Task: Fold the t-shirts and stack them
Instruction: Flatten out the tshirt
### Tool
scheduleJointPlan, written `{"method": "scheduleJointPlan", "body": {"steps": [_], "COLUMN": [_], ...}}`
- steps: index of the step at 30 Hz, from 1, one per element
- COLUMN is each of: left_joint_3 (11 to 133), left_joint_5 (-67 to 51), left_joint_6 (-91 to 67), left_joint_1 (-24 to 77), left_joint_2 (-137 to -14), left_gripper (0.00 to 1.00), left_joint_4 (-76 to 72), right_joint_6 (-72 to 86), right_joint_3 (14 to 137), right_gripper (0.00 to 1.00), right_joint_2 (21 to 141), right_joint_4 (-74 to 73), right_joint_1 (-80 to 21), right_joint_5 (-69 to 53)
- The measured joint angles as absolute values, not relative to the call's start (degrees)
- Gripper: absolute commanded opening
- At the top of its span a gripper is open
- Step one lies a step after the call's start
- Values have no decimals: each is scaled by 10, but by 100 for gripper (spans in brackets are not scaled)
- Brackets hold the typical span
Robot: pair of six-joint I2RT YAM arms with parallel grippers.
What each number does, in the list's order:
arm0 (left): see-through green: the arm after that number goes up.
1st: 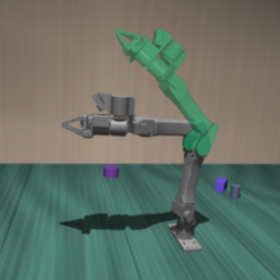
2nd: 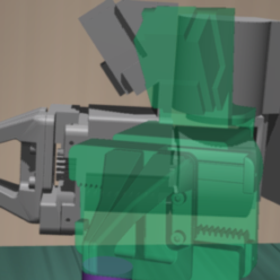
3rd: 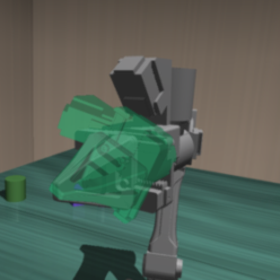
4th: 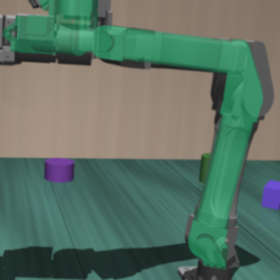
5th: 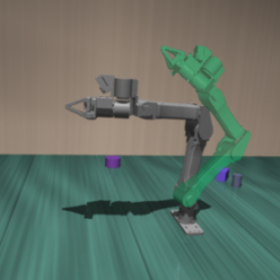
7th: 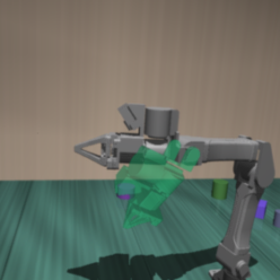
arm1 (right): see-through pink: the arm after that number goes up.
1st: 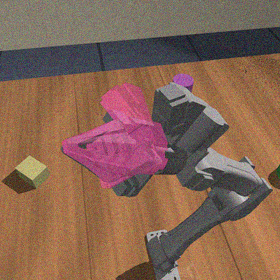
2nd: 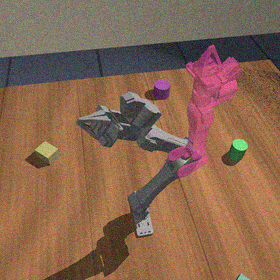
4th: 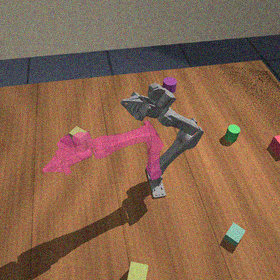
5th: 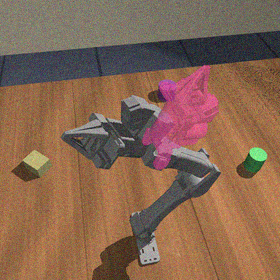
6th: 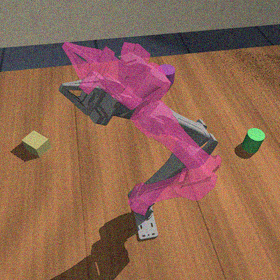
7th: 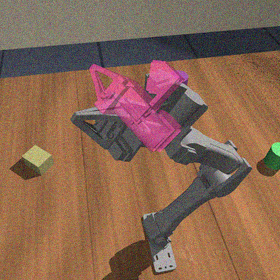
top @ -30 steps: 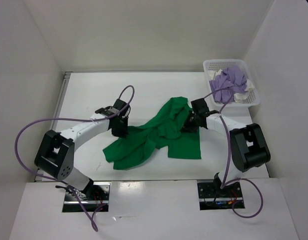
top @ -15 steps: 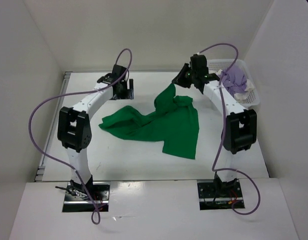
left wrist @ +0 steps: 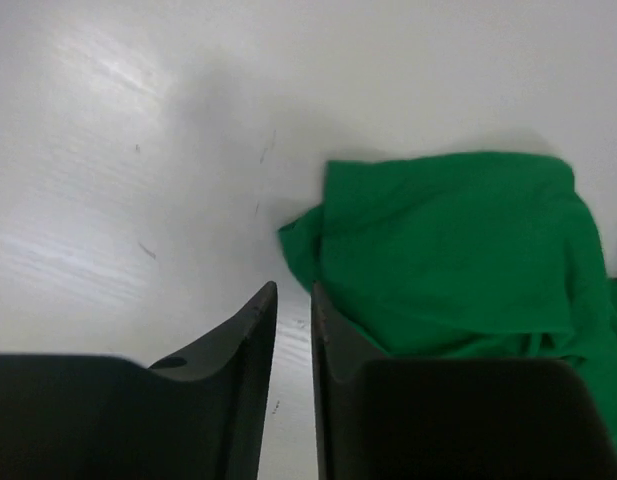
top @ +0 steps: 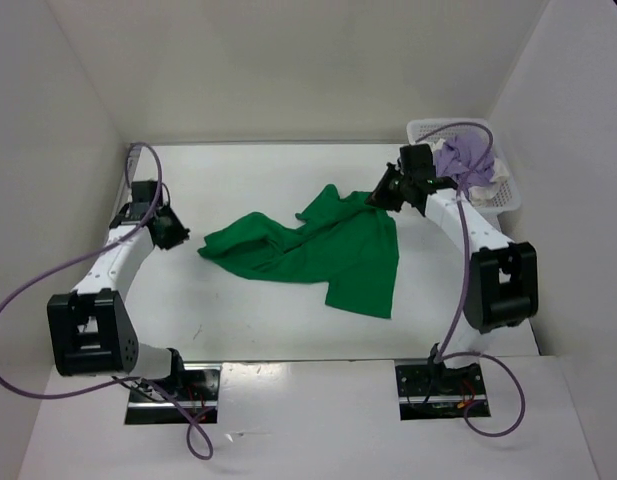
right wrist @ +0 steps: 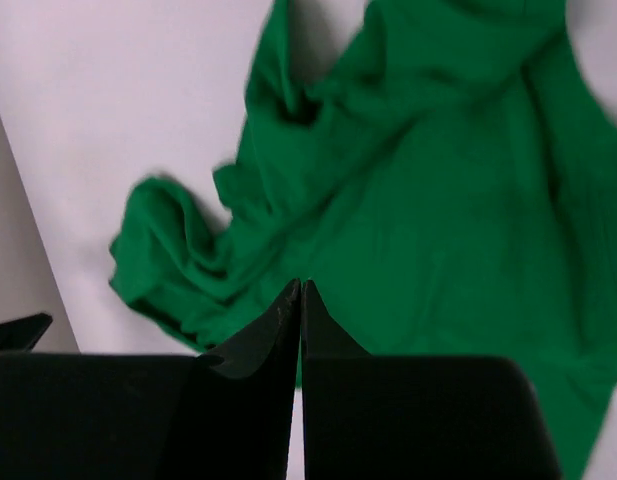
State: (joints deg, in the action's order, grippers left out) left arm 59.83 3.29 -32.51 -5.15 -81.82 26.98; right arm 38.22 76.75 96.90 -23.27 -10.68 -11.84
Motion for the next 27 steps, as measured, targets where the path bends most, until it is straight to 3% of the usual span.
{"method": "scheduleJointPlan", "body": {"steps": [3, 9, 14, 17, 20, 23, 27], "left_joint_3": [523, 463, 418, 411, 423, 433, 442], "left_joint_5": [15, -23, -49, -61, -72, -77, -78], "left_joint_6": [-369, -453, -495, -504, -514, -515, -513], "left_joint_1": [-70, -85, -86, -86, -86, -86, -86], "left_joint_2": [-775, -792, -826, -831, -859, -890, -912], "left_gripper": [43, 45, 53, 53, 44, 33, 28], "left_joint_4": [258, 203, 131, 110, 84, 72, 66], "right_joint_6": [379, 378, 376, 376, 376, 383, 400], "right_joint_3": [695, 628, 549, 522, 509, 491, 467], "right_gripper": [6, 9, 10, 11, 16, 27, 30], "right_joint_2": [905, 832, 778, 766, 761, 745, 712], "right_joint_4": [-235, -226, -228, -229, -233, -234, -237], "right_joint_1": [-117, -152, -156, -156, -156, -156, -150], "right_joint_5": [-131, -145, -146, -147, -147, -142, -132]}}
